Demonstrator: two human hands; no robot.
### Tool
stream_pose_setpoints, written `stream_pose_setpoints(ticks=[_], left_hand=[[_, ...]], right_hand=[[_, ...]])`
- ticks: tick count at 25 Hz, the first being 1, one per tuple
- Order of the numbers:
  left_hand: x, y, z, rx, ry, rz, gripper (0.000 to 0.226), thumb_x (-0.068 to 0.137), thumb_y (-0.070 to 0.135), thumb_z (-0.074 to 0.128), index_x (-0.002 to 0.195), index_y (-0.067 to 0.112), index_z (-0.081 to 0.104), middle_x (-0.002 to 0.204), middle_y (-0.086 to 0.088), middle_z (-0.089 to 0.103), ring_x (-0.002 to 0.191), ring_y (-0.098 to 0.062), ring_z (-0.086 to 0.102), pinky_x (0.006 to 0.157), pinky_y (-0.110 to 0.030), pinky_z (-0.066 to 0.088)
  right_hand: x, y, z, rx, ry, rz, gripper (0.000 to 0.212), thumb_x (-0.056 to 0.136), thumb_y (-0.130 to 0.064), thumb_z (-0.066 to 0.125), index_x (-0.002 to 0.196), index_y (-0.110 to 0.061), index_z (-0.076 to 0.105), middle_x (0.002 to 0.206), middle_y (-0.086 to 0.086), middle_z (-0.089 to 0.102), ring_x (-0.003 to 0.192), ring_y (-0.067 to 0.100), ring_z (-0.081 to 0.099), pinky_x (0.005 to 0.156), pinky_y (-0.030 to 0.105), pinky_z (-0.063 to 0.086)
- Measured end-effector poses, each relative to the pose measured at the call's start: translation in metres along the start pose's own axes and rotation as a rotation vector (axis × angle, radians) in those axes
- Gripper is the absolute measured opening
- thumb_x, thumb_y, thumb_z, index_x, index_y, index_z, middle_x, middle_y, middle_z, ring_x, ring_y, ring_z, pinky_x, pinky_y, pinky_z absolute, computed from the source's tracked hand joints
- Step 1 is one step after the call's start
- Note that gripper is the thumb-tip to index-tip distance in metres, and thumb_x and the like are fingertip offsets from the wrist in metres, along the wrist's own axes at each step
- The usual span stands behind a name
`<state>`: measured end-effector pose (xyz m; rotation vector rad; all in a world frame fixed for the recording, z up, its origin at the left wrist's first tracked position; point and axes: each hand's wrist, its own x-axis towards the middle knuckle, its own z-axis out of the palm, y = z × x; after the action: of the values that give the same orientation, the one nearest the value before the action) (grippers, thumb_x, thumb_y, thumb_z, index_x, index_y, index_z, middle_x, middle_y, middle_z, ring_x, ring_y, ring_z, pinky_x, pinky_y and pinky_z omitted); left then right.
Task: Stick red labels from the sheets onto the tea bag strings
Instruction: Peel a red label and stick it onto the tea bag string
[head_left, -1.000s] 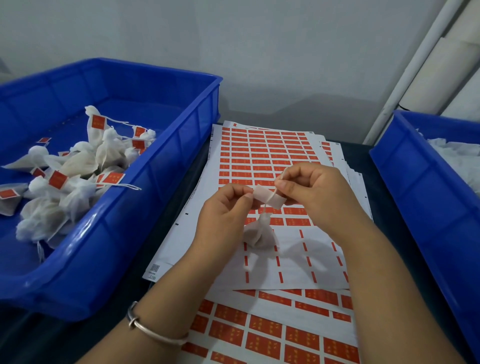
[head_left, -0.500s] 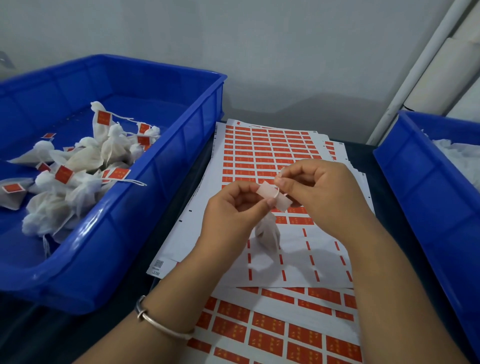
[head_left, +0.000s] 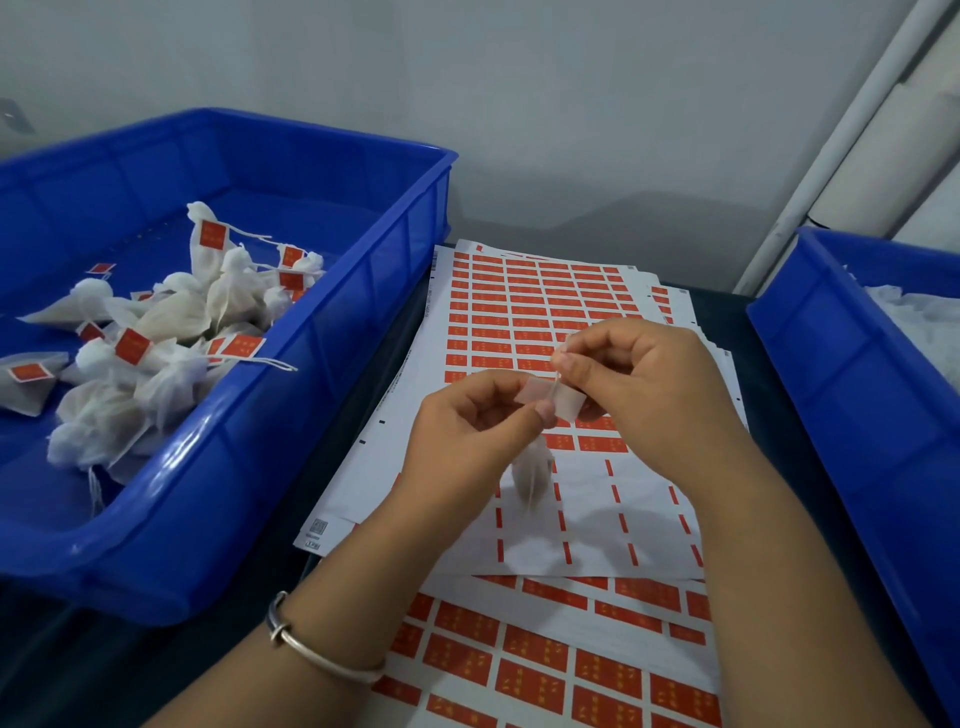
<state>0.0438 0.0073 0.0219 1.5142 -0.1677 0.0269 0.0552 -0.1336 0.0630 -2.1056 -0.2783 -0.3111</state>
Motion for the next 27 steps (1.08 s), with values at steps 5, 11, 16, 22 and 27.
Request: stream_pose_setpoints(ticks=[5, 11, 16, 22, 27], left_hand=[[0.007, 0.004, 0.0, -0.342, 0.1, -0.372, 0.031, 0.091, 0.023, 0.055, 0.066, 0.021, 0.073, 0.077, 0.002, 0.074, 0.075, -0.017, 0.071, 0.07, -0.027, 0.053], [0.004, 0.0, -0.005, -0.242, -0.143, -0.209, 0.016, 0.067, 0.031, 0.066, 0.074, 0.021, 0.077, 0.073, 0.001, 0.071, 0.065, -0.01, 0.066, 0.062, -0.021, 0.051], [0.004, -0.001, -0.006, -0.216, -0.15, -0.208, 0.017, 0.069, 0.032, 0.063, 0.074, 0.023, 0.077, 0.073, 0.003, 0.071, 0.069, -0.01, 0.068, 0.067, -0.022, 0.053], [0.004, -0.001, -0.002, -0.027, -0.04, -0.123, 0.021, 0.071, 0.04, 0.055, 0.074, 0.026, 0.07, 0.068, 0.012, 0.068, 0.067, -0.001, 0.064, 0.062, -0.014, 0.052], [0.004, 0.018, -0.013, 0.278, -0.118, 0.007, 0.01, 0.08, 0.025, 0.064, 0.08, 0.035, 0.062, 0.073, 0.019, 0.067, 0.073, 0.003, 0.063, 0.06, -0.004, 0.047]], right_hand=[[-0.001, -0.003, -0.003, 0.035, -0.007, 0.013, 0.023, 0.083, -0.024, 0.067, 0.072, -0.041, 0.055, 0.074, -0.025, 0.059, 0.072, -0.013, 0.061, 0.048, 0.003, 0.043], [-0.002, -0.005, -0.004, 0.048, -0.052, -0.01, 0.022, 0.083, -0.024, 0.066, 0.072, -0.04, 0.058, 0.068, -0.024, 0.062, 0.07, -0.007, 0.064, 0.05, 0.006, 0.046], [-0.002, -0.005, -0.004, 0.053, -0.077, -0.018, 0.02, 0.083, -0.024, 0.066, 0.072, -0.04, 0.059, 0.062, -0.034, 0.061, 0.068, -0.009, 0.064, 0.048, 0.004, 0.044], [-0.005, -0.009, -0.004, 0.02, -0.146, 0.009, 0.03, 0.071, -0.029, 0.078, 0.082, -0.046, 0.056, 0.078, -0.031, 0.064, 0.071, -0.009, 0.064, 0.052, 0.004, 0.046], [-0.015, -0.009, -0.004, -0.016, -0.098, 0.037, 0.047, 0.075, -0.021, 0.078, 0.097, -0.048, 0.047, 0.082, -0.024, 0.066, 0.075, -0.006, 0.064, 0.056, 0.004, 0.047]])
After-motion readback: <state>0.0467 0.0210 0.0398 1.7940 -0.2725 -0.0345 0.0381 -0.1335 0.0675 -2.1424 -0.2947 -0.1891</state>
